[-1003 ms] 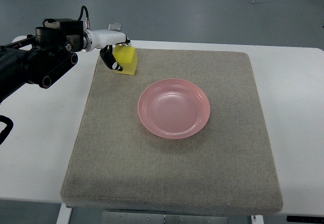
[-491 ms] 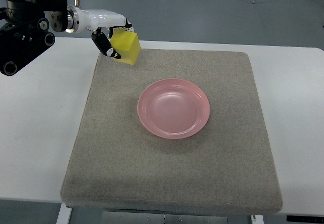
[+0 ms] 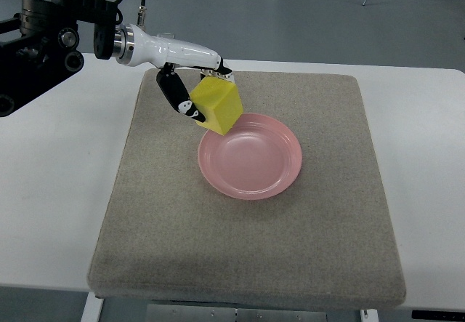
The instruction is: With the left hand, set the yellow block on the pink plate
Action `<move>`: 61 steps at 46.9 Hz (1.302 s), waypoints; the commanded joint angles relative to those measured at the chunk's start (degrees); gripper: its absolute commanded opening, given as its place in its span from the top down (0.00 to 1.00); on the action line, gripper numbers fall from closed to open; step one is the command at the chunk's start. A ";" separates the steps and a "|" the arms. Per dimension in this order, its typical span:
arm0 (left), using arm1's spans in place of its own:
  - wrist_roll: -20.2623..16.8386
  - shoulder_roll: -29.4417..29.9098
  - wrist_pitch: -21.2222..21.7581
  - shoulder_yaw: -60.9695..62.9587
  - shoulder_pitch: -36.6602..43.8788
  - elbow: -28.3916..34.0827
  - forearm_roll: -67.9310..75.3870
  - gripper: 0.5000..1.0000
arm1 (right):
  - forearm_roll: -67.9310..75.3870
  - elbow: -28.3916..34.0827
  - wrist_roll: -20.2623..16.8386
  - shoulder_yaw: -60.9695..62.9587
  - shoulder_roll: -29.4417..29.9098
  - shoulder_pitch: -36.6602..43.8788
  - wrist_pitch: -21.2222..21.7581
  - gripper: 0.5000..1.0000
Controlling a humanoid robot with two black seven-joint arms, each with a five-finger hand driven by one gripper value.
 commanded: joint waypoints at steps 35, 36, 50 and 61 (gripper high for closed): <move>0.56 -10.78 13.88 5.03 5.85 3.32 15.19 0.46 | 0.00 -0.04 0.01 0.00 0.00 0.01 0.00 0.15; 0.56 -10.78 13.88 5.03 6.03 3.32 15.19 0.43 | 0.00 -0.04 0.01 0.00 0.00 0.01 0.00 0.15; 0.56 -9.99 13.88 4.16 6.21 3.14 13.96 0.01 | 0.00 0.04 0.01 0.00 0.00 0.01 0.00 0.15; 0.56 -4.98 13.97 2.75 4.71 3.05 -1.40 0.01 | 0.00 0.04 0.01 0.00 0.00 0.01 0.00 0.15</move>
